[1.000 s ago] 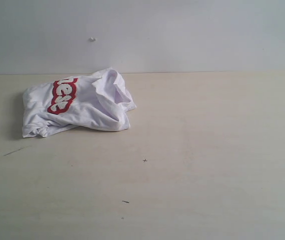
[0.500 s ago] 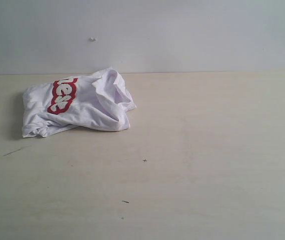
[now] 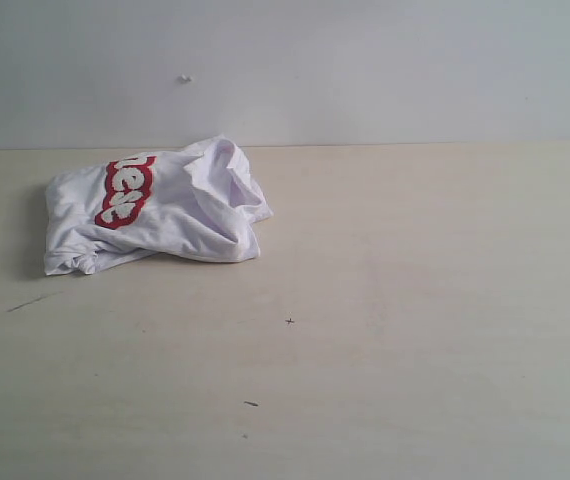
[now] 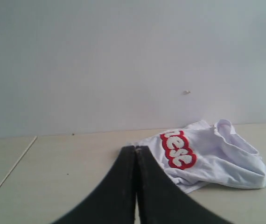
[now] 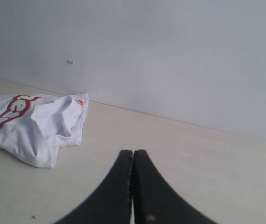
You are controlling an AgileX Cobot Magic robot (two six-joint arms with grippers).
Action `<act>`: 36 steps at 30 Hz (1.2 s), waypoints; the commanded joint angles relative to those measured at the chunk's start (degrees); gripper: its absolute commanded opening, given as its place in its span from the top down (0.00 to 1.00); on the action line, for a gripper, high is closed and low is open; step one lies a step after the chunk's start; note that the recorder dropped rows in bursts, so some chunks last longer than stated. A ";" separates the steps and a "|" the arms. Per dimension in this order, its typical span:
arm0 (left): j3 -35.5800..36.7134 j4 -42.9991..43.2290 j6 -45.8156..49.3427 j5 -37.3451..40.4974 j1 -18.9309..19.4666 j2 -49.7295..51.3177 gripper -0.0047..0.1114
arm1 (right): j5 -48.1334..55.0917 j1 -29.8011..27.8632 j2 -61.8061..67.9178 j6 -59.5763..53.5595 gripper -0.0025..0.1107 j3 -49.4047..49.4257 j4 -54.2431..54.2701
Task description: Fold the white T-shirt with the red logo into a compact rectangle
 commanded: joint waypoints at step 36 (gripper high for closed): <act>20.25 14.86 -13.95 -7.04 -0.32 -0.22 0.94 | 0.01 0.10 -0.17 -0.42 0.98 0.32 0.40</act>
